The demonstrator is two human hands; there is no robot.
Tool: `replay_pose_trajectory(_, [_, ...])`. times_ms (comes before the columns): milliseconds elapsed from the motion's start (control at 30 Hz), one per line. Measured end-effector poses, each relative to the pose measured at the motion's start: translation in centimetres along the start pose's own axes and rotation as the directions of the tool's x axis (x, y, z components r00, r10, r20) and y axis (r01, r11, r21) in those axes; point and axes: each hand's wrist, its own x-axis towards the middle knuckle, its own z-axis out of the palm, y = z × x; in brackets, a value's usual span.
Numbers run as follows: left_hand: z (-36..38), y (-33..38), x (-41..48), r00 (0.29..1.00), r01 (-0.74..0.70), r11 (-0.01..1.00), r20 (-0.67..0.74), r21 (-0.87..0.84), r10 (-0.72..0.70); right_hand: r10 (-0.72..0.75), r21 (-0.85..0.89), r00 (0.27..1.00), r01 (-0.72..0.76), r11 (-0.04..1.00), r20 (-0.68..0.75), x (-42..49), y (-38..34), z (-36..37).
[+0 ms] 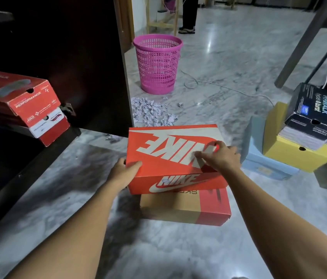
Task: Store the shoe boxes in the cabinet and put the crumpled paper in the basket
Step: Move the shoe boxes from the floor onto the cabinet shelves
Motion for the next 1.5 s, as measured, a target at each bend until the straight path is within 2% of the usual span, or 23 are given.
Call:
replay_pose_trajectory(100, [-0.7, -1.2, 0.6, 0.996, 0.047, 0.999, -0.074, -0.024, -0.049, -0.026, 0.279, 0.994, 0.055, 0.959, -0.107, 0.1, 1.7, 0.5])
replay_pose_trajectory(167, [-0.9, -1.4, 0.8, 0.996, 0.075, 0.993, -0.050, -0.096, -0.080, 0.021, 0.371, 0.994, 0.020, 0.928, -0.106, 0.1, 2.8, 0.8])
replay_pose_trajectory(267, [-0.8, -1.7, 1.7, 0.991, 0.127, 0.980, 0.060, -0.151, -0.119, 0.035, 0.427, 0.999, -0.034, 0.903, 0.006, 0.1, 3.6, 1.5])
replay_pose_trajectory(567, [-3.9, 0.2, -0.6, 0.987, 0.150, 0.949, 0.103, -0.276, -0.125, -0.093, 0.419, 0.996, 0.088, 0.904, -0.008, 0.1, 0.8, 1.1])
replay_pose_trajectory(700, [-8.2, 0.8, -1.2, 0.992, 0.125, 0.941, 0.006, -0.313, -0.130, -0.191, 0.436, 0.981, 0.187, 0.880, -0.035, -0.4, -3.3, 0.6])
replay_pose_trajectory(833, [-14.0, 1.2, -2.5, 0.986, 0.102, 0.938, -0.092, -0.331, -0.139, -0.349, 0.463, 0.937, 0.319, 0.827, -0.022, -1.6, -7.7, 0.5])
replay_pose_trajectory(967, [-19.1, 1.4, -5.1, 0.975, 0.050, 0.932, -0.183, -0.358, -0.123, -0.460, 0.534, 0.886, 0.420, 0.733, -0.066, -3.8, -12.3, 0.6])
replay_pose_trajectory(1200, [-28.0, 3.5, -10.6, 0.916, -0.154, 0.909, -0.402, -0.388, -0.016, -0.615, 0.685, 0.782, 0.500, 0.529, -0.095, -8.1, -20.4, -2.1])
replay_pose_trajectory(1267, [-30.3, 4.8, -11.9, 0.878, -0.235, 0.906, -0.476, -0.351, 0.043, -0.644, 0.720, 0.753, 0.522, 0.458, -0.137, -9.0, -23.1, -3.4])
replay_pose_trajectory(1333, [-32.3, 6.5, -12.7, 0.795, -0.323, 0.885, -0.604, -0.336, 0.061, -0.645, 0.755, 0.742, 0.526, 0.392, -0.182, -9.8, -25.8, -4.8])
replay_pose_trajectory(1433, [-34.8, 10.0, -14.5, 0.573, -0.496, 0.841, -0.809, -0.215, 0.131, -0.647, 0.774, 0.722, 0.549, 0.317, -0.247, -11.1, -30.5, -7.4])
replay_pose_trajectory(1500, [-36.2, 12.0, -15.6, 0.432, -0.563, 0.821, -0.882, -0.099, 0.190, -0.659, 0.768, 0.693, 0.581, 0.270, -0.293, -12.1, -33.7, -9.1])
